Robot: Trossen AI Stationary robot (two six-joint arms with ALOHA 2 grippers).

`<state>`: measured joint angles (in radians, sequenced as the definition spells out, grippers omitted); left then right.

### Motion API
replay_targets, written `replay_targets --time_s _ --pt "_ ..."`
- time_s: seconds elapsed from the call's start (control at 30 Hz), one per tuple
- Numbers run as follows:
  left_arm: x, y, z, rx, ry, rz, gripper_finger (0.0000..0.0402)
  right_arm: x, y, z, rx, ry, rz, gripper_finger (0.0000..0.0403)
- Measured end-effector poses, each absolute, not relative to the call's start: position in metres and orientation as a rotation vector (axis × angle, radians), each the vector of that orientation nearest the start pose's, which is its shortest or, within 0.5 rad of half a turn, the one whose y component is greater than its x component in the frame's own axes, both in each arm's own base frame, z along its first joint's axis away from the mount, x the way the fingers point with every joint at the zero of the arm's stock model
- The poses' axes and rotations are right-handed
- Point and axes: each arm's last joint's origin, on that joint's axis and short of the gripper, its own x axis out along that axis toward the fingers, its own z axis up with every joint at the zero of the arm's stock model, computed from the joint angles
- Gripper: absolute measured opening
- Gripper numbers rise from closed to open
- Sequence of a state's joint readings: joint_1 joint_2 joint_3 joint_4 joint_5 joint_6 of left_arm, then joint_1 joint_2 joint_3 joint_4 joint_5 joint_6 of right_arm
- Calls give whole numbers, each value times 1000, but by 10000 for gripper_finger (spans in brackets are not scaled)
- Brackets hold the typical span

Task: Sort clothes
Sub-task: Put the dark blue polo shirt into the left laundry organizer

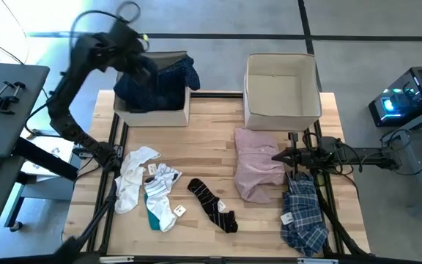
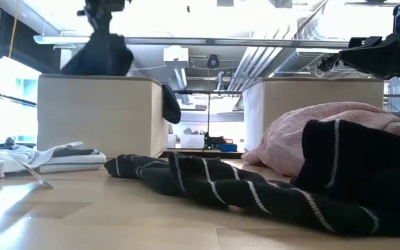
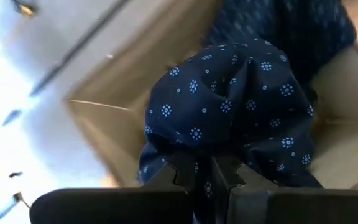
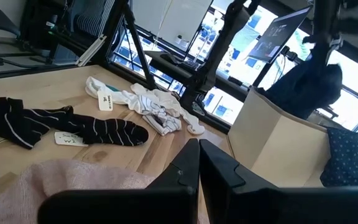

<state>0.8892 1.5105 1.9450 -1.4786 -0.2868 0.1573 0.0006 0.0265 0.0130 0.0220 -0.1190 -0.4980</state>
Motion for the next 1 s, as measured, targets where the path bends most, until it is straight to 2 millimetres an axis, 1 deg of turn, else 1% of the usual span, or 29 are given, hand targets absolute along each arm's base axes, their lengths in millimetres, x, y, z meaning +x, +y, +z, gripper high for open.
replay_targets --time_s 0.1,0.23,0.33,0.5,0.73,0.87,1.0 --pt "162 206 411 -252 1179 912 1 98 4 168 -498 -39 120 0" --pt "174 209 374 -292 1244 854 1 98 4 168 -498 -39 120 0" --pt "182 210 351 -308 1261 835 1 98 4 168 -498 -39 119 0" --pt "189 214 319 -355 1224 781 1 98 4 168 -498 -39 117 0" --pt "191 217 287 -380 1217 790 7 98 4 168 -498 -38 115 0" --pt "192 217 274 -420 1195 825 24 98 3 168 -498 -37 112 0" --pt "191 216 266 -456 1176 845 51 98 3 168 -498 -37 112 0"
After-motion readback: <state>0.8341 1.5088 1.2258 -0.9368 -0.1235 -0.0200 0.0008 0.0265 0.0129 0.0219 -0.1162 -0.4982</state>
